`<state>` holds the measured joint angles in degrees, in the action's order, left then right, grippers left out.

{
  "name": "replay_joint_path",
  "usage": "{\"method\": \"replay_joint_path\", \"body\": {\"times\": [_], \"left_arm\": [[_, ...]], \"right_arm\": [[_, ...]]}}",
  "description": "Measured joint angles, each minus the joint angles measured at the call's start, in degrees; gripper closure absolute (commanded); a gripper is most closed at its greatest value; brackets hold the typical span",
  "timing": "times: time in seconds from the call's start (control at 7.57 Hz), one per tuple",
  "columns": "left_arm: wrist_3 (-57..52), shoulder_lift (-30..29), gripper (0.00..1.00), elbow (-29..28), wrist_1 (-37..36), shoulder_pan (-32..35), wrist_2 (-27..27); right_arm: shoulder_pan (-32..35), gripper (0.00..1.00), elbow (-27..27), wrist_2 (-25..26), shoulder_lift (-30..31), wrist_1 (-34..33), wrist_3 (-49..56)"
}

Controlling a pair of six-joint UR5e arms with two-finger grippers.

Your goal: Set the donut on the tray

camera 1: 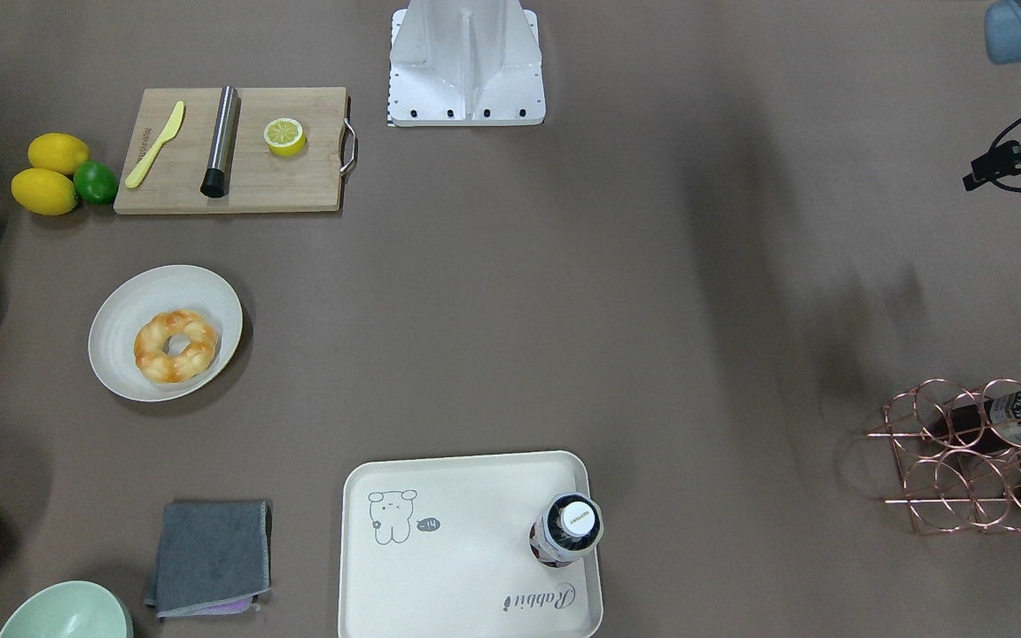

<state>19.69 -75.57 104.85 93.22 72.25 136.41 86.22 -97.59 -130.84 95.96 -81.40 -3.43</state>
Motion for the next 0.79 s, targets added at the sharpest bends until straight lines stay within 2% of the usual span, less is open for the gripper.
{"method": "replay_joint_path", "body": {"times": [0.79], "left_arm": [[-0.1, 0.1, 0.02, -0.1, 0.1, 0.0, 0.0]], "right_arm": [[0.0, 0.0, -1.5, 0.0, 0.3, 0.0, -0.1]]}}
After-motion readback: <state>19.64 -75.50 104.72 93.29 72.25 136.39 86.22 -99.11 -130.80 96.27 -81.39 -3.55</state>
